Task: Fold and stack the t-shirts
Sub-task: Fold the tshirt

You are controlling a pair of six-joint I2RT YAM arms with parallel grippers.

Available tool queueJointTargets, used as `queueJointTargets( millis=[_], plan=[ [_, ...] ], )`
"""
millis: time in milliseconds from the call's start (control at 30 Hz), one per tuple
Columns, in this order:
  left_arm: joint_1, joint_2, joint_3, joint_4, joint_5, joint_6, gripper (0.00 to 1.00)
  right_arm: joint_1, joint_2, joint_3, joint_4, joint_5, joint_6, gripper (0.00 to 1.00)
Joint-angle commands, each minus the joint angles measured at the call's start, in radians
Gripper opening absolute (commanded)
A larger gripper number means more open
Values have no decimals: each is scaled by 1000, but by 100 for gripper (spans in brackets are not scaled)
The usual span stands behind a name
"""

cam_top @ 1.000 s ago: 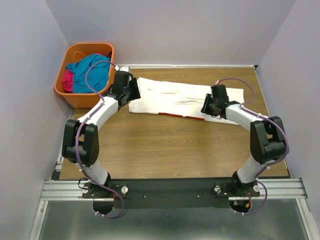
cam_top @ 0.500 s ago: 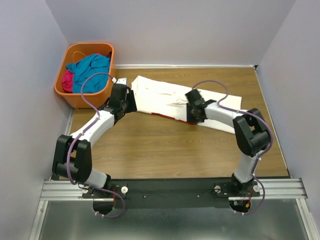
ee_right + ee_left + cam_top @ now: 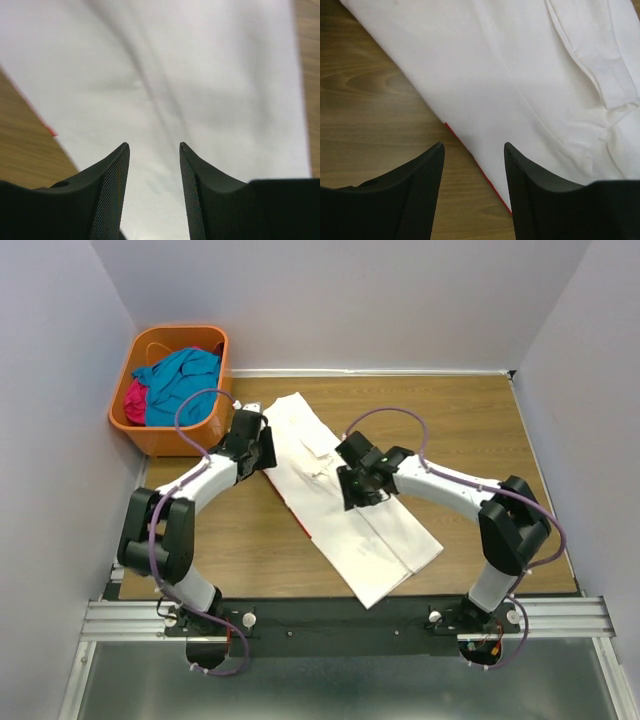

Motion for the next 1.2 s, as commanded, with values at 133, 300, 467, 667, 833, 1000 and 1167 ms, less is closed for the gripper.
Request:
queueJointTargets(
  millis=[133, 300, 467, 667, 833, 1000, 1167],
  plan=[
    [-32, 229, 162, -8, 60, 5, 58, -56, -86, -195, -108, 131, -57, 52],
    [-73, 368, 274, -46, 69, 3, 58, -56, -87, -263, -102, 9, -57, 52],
    [-113, 483, 401, -93, 84, 5, 57, -29, -104, -348, -54, -214, -33, 53],
    [-178, 621, 576, -117, 130, 34, 57, 95, -84, -326, 13, -344, 50, 53],
    [-207, 647, 701, -94, 166, 58, 57, 92, -110, -241, 10, -236, 59, 53],
    [-193, 468, 661, 18, 114, 45, 58, -91, -179, -172, 80, -192, 62, 53],
    [-170, 265, 504, 83, 14, 6, 58, -372, -221, -226, 294, -348, 131, 53]
  ],
)
